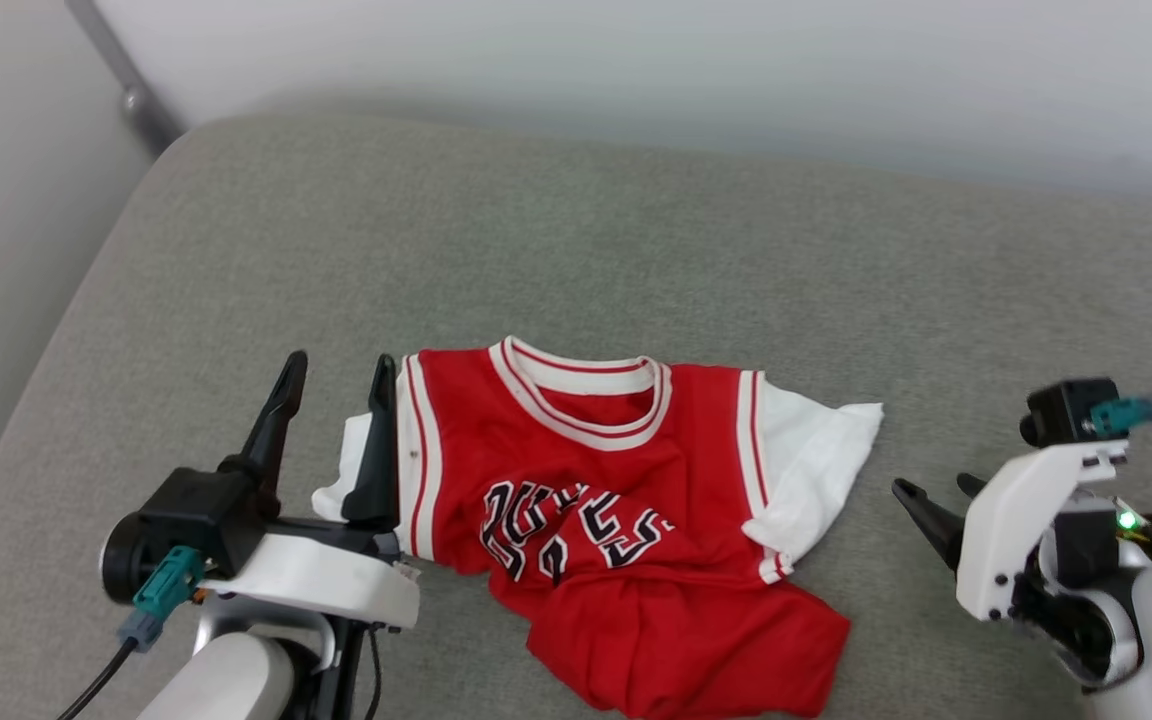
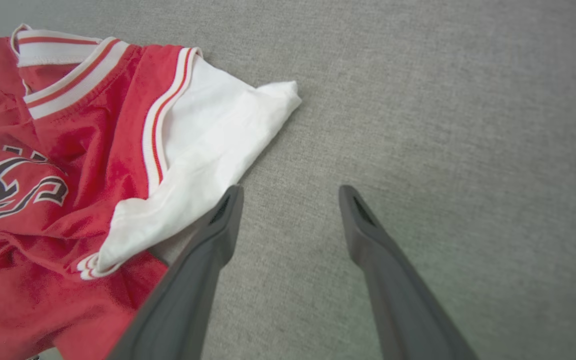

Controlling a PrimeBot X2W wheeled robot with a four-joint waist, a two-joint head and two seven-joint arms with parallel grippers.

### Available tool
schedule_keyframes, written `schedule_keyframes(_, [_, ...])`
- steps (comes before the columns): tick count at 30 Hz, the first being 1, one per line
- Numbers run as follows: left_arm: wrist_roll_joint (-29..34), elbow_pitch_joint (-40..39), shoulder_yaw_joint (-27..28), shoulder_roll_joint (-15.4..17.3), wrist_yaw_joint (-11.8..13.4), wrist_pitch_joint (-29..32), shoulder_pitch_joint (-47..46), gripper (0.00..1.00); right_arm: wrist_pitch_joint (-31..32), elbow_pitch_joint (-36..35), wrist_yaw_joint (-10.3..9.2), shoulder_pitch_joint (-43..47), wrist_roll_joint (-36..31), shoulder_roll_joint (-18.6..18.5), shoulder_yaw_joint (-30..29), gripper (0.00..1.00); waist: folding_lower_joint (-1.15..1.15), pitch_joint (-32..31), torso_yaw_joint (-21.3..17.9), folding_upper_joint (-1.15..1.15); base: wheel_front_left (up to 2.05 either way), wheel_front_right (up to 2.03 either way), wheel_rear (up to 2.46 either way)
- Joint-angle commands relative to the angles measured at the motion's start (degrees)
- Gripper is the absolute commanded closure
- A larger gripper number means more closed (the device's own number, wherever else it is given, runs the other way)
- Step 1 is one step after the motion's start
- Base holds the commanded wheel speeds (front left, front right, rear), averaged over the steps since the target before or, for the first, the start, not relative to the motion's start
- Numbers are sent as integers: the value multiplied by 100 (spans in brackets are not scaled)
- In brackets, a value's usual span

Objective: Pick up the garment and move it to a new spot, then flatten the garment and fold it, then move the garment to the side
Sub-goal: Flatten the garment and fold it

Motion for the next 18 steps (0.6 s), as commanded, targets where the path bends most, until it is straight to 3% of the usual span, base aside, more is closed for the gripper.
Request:
schedule_keyframes(1, [56, 24, 5, -95, -58, -35, -141, 0, 132, 143, -2, -238, 73, -73, 87, 0, 0, 217, 234, 0, 0, 0, 0])
schedule_keyframes(12, [287, 317, 162, -552, -430, -46, -264, 0, 845, 1586, -2, -1136, 301, -105, 766, 0, 0, 592, 503, 0, 0, 0, 0])
schedule_keyframes(13, [301, 353, 184, -582, -456, -47, -248, 0, 932, 1715, -2, -1107, 331, -89, 823, 5, 0, 600, 512, 0, 0, 0, 0])
schedule_keyframes(14, [317, 375, 209, -607, -477, -46, -233, 0, 995, 1813, -2, -1089, 379, -76, 873, 63, 0, 603, 518, 0, 0, 0, 0])
schedule_keyframes(15, [339, 407, 239, -619, -506, -46, -208, 0, 1045, 1885, -1, -1071, 429, -64, 927, 100, 0, 600, 520, 0, 0, 0, 0])
schedule_keyframes(18, [379, 467, 323, -646, -534, -41, -125, 0, 968, 1835, -2, -1118, 527, -111, 1037, 100, 0, 557, 483, 0, 0, 0, 0])
